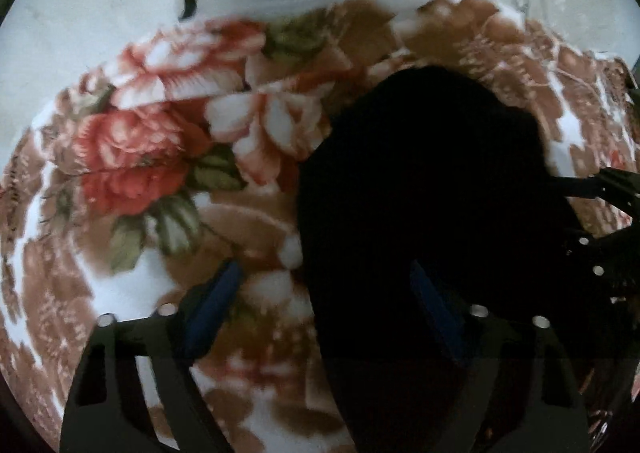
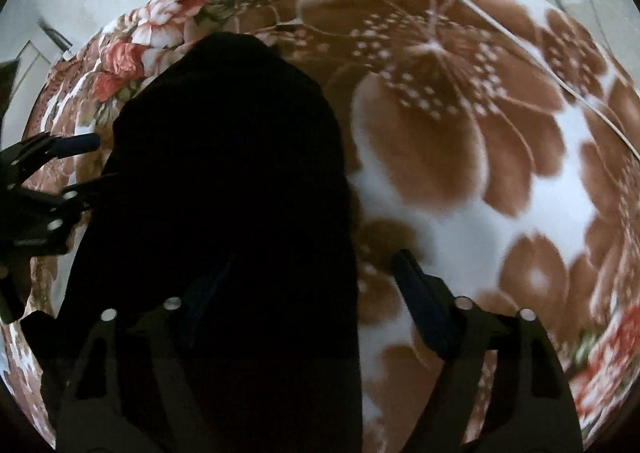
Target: Fold large clothes
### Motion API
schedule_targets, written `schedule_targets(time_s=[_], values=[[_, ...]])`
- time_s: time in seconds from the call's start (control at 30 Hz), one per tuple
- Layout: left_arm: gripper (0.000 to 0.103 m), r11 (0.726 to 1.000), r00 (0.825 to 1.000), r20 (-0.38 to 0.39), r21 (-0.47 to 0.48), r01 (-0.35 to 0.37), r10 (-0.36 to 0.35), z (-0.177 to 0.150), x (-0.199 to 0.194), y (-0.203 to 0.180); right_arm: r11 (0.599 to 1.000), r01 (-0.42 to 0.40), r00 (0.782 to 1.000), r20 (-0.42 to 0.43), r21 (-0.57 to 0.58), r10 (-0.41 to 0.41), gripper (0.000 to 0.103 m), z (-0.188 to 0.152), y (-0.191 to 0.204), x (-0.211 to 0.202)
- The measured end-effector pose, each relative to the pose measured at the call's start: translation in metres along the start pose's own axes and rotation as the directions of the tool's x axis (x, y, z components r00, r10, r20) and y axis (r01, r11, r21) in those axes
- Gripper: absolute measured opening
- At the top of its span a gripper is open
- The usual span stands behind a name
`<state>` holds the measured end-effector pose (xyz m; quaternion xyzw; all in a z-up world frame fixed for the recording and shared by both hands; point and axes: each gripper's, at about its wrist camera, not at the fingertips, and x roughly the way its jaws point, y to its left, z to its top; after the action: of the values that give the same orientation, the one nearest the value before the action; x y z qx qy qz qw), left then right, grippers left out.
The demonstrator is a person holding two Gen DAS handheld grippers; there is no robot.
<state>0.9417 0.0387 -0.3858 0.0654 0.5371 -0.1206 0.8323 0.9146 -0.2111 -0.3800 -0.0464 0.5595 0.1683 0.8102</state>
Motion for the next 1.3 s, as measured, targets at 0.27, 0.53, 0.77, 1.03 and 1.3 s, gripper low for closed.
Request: schedule_targets(time_s=[0.27, 0.53, 0.77, 1.03, 1.3], values=[[0.008, 0.993, 0.993, 0.023, -0.007, 0.114, -0.114, -0.001, -0.016, -0.015, 0.999, -0.03, 0.999, -0.041, 0.046, 0.031, 0.014, 0.008, -0.001, -0.009], [0.008, 0.984, 0.97, 0.169, 0.062, 0.169, -0.178, -0.023, -0.125, -0.037, 0.996, 0.051, 0.99, 0.131, -0.072, -0.041, 0.013, -0.025, 0.034, -0.114], [0.008, 0.97, 0.945, 0.226, 0.102, 0.219, -0.237, -0.073, -0.206, -0.06, 0.991, 0.03, 0.982, 0.186, -0.131, -0.005, 0.013, -0.073, 0.072, -0.187], [0.008, 0.956, 0.92, 0.259, 0.108, 0.273, -0.293, -0.179, -0.274, -0.081, 0.963, 0.053, 0.975, 0.221, -0.265, 0.007, 0.013, -0.169, 0.114, -0.252], [0.008, 0.968, 0.943, 0.22, 0.097, 0.232, -0.249, -0.308, -0.265, -0.134, 0.929, 0.06, 0.986, 0.166, -0.366, 0.001, 0.014, -0.298, 0.139, -0.239]])
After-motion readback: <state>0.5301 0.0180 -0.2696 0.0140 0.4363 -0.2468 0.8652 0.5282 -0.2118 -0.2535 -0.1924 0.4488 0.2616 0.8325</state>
